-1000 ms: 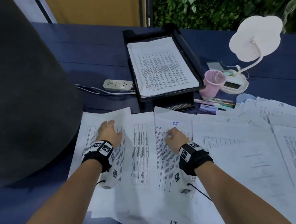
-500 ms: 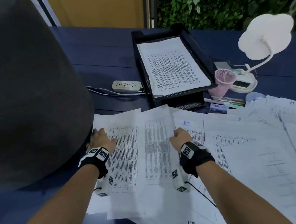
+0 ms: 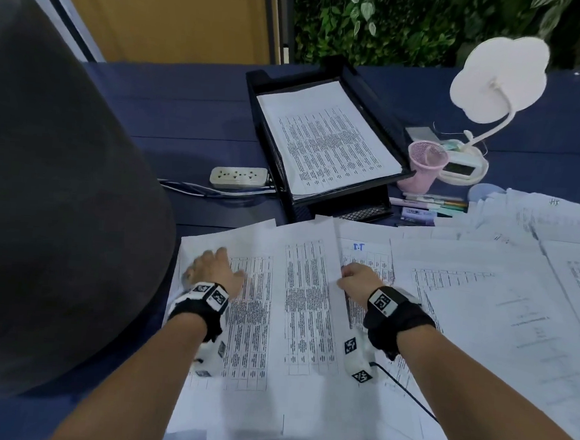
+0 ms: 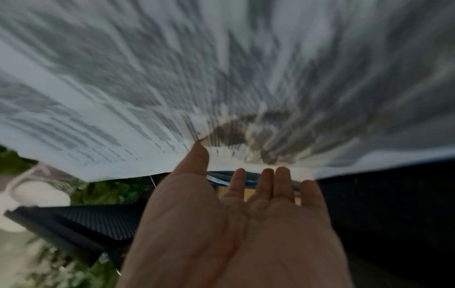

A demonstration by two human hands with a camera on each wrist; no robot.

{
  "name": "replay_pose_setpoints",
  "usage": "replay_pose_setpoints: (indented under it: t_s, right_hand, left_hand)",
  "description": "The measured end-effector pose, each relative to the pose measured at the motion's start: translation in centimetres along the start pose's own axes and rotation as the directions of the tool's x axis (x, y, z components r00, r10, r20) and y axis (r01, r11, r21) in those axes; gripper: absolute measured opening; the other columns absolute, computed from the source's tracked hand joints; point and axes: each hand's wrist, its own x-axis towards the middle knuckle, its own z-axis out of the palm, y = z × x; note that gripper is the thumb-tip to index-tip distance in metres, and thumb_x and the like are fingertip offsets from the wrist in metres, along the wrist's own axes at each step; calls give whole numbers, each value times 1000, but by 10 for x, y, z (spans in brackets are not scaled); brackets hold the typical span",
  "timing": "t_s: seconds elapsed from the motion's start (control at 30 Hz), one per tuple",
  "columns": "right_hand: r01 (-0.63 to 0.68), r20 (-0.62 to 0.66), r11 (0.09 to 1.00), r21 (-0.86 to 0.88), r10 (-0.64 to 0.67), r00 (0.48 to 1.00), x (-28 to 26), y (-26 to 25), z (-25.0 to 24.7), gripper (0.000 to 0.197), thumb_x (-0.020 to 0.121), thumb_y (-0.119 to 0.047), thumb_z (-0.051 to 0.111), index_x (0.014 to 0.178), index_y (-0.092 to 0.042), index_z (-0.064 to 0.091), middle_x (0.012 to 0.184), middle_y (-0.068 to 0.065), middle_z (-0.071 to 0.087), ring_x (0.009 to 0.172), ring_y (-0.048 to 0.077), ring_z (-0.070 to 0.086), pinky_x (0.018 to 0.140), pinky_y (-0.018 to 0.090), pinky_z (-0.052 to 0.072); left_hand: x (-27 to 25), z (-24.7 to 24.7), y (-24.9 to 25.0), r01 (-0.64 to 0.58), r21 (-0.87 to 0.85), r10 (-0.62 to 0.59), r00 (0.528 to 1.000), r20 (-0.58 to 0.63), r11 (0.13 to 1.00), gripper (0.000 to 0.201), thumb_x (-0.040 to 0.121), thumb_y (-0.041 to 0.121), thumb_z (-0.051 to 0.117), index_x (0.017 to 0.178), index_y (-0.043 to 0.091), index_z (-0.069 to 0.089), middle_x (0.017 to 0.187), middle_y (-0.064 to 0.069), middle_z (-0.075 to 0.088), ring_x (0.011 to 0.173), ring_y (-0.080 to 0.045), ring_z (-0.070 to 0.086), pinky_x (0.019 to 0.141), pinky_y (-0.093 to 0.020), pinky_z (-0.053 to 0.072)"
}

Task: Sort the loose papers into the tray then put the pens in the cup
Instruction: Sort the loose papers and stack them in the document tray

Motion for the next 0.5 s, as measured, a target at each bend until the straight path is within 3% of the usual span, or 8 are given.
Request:
replay_pose_setpoints:
  t_s: [0.1,0.2,0.23,0.3,0.4,0.5]
  right_hand:
    - [-8,-9,1000,18,8,1000,3,4,0,20,88,2,48,74,-13,51,71,-1,49,62,13,45,51,21,36]
    - [-13,-18,1000,3,13,1000,7,7,-1,13,89,2,46,92,-6,56,83,7,54,72,21,49,57,22,38]
    - [-16,-17,1000,-5,15,1000,9,7,-2,15,90,1,45,96,-6,56,89,9,54,79,22,49,62,22,38]
    - [-26,-21,1000,-8,25,999,14,9,-2,17,90,1,44,100,-8,55,96,10,52,86,22,47,58,21,36]
    - [-47,-14,999,-10,47,999,20,11,-1,24,90,0,43,108,-11,55,100,8,49,89,21,46,54,18,32]
    - [-48,-38,999,-16,48,998,21,11,-1,23,88,1,43,102,-14,53,100,7,49,89,20,45,61,21,35]
  left_hand:
    - [28,-20,-2,-130,69,134,989,-61,989,68,89,42,54,146,17,27,156,-9,20,143,-30,19,116,-49,18]
    - [51,-28,0,-187,109,183,982,47,976,76,87,40,57,149,17,20,158,-6,15,146,-28,9,117,-52,8]
    - [57,-28,2,-186,121,174,980,101,975,78,85,39,58,149,19,18,158,-5,18,146,-27,9,116,-54,6]
    - [62,-27,5,-176,137,151,972,180,975,79,77,39,60,146,24,22,152,-5,30,143,-28,21,114,-59,4]
    - [62,-31,10,-164,188,125,971,204,968,71,67,42,64,132,24,41,134,-10,47,127,-32,42,110,-57,23]
    - [63,-38,11,-161,253,111,973,201,954,77,67,45,75,132,19,44,133,-13,43,124,-34,41,104,-47,35]
